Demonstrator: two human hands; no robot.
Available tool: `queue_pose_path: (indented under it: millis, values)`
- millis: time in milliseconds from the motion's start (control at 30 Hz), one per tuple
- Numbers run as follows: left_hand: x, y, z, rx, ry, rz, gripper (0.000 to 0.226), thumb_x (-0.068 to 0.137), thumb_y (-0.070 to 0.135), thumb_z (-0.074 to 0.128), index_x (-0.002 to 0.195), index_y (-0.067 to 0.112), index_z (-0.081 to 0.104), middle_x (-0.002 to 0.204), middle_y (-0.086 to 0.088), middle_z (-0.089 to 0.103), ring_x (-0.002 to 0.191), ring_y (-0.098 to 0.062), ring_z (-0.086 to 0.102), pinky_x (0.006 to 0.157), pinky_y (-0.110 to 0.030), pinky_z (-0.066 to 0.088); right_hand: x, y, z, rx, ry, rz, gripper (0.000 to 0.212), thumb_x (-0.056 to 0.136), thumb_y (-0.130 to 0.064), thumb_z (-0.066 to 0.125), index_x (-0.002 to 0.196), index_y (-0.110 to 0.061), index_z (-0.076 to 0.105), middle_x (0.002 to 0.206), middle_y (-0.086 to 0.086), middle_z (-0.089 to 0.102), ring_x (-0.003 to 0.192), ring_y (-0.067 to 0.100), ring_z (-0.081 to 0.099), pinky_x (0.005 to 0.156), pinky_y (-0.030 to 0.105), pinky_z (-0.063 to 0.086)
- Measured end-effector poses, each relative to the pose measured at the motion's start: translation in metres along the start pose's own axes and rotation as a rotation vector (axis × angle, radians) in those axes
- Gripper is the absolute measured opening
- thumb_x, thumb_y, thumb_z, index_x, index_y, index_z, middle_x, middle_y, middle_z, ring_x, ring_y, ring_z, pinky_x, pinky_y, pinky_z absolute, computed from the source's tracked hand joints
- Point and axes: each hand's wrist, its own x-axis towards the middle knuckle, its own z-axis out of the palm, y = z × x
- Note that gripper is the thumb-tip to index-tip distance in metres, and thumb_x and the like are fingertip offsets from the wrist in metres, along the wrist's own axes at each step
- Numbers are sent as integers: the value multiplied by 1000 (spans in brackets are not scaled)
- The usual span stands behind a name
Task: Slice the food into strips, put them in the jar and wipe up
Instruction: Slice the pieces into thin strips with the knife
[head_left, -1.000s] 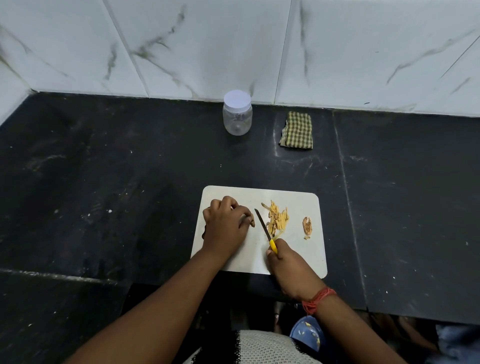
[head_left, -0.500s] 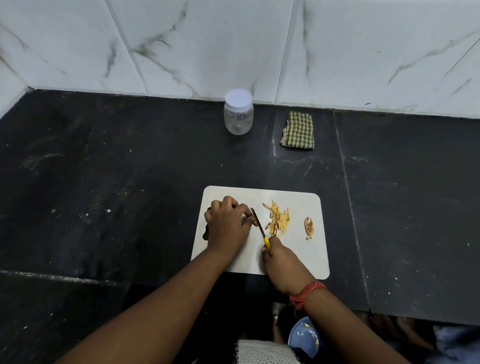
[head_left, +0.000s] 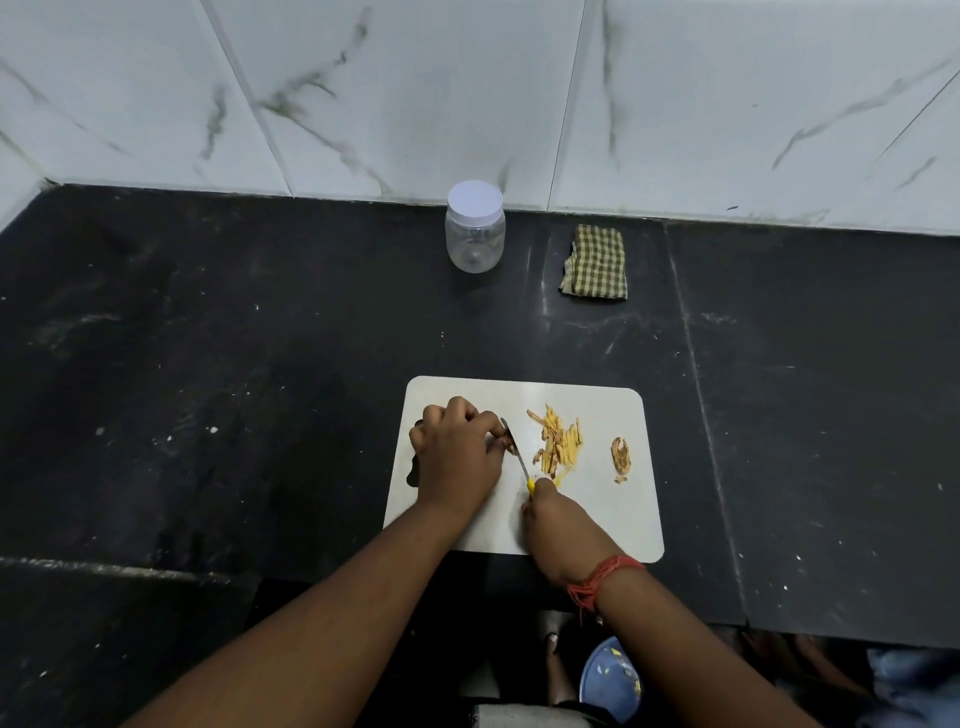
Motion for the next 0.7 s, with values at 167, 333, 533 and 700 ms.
queue_pose_path:
  millis: [167, 333, 533, 700]
  values:
    - [-1, -1, 7, -8, 39, -9, 8, 88, 29, 65, 94, 29, 71, 106, 6, 55, 106, -24, 44, 88, -41, 35, 3, 3, 1, 44, -2, 24, 26, 99, -2, 36, 124, 5, 40, 89, 11, 60, 80, 27, 57, 51, 18, 30]
    - [-3, -5, 12, -15, 93, -8, 6, 86, 27, 67, 91, 28, 70, 104, 5, 57, 103, -25, 45, 85, -42, 36, 5, 6, 4, 55, 37, 15, 23, 98, 0, 36, 120, 3, 41, 67, -5, 41, 54, 4, 36, 43, 17, 32]
    - [-4, -6, 13, -19, 92, -9, 7, 88, 30, 67, 94, 30, 71, 108, 6, 58, 105, -24, 46, 88, -44, 39, 4, 11, 5, 40, 15, 16, 26, 98, -4, 37, 123, 1, 40, 76, -2, 47, 67, 15, 51, 46, 21, 25]
    - [-4, -5, 14, -29, 88, -25, 7, 88, 30, 67, 94, 32, 71, 109, 7, 58, 107, -24, 45, 89, -44, 40, 11, 12, 5, 30, -52, 58, 28, 100, -12, 37, 126, -4, 41, 74, -7, 34, 108, 33, 59, 58, 18, 31]
